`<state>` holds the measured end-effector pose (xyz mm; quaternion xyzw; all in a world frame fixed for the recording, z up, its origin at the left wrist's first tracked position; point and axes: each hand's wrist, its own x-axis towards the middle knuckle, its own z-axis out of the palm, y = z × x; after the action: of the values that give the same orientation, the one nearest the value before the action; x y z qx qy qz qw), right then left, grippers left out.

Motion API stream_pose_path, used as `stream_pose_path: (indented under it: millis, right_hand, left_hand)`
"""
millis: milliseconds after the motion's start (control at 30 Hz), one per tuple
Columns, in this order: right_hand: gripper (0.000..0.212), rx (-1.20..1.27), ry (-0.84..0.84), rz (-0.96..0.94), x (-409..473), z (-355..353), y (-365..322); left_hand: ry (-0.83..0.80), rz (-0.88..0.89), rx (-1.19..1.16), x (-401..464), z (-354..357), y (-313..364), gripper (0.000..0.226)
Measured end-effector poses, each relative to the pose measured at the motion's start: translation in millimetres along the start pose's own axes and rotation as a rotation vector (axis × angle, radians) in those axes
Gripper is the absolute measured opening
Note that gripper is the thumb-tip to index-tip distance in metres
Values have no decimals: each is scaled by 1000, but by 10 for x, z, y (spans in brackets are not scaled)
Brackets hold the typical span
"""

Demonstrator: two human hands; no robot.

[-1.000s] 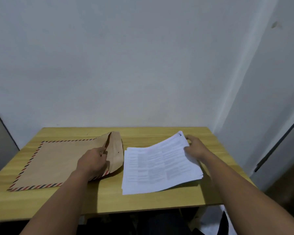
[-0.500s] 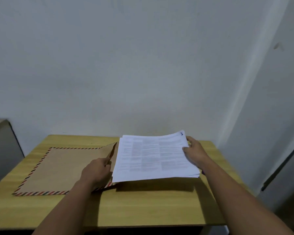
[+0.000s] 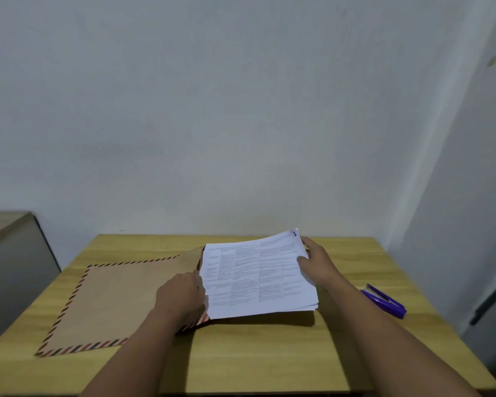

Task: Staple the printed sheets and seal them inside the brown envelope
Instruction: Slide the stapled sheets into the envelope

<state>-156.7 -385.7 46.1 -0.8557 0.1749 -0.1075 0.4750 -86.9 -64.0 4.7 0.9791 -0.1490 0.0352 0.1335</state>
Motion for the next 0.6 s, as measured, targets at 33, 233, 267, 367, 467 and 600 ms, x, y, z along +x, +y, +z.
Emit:
stream_pose_path:
  millis: [33, 233, 267, 367, 467, 600]
  right_hand:
    - [56, -8, 3, -16, 8, -12, -11]
    - [52, -17, 5, -45, 27, -99, 5]
    - [52, -17, -1, -49, 27, -91, 2]
    - [53, -9, -15, -55, 17, -1, -36]
    - [52, 14, 4, -51, 0, 159, -112]
    - [55, 31, 26, -48, -43, 411, -210]
  left_hand:
    - [10, -17, 4, 4, -2, 13, 25]
    - [39, -64, 17, 50, -23, 85, 32]
    - [36, -53, 10, 52, -30, 113, 31]
    - [27, -17, 6, 55, -51, 208, 29]
    - [25, 16, -1, 55, -57, 294, 29]
    - [-6, 30, 35, -10, -102, 418, 18]
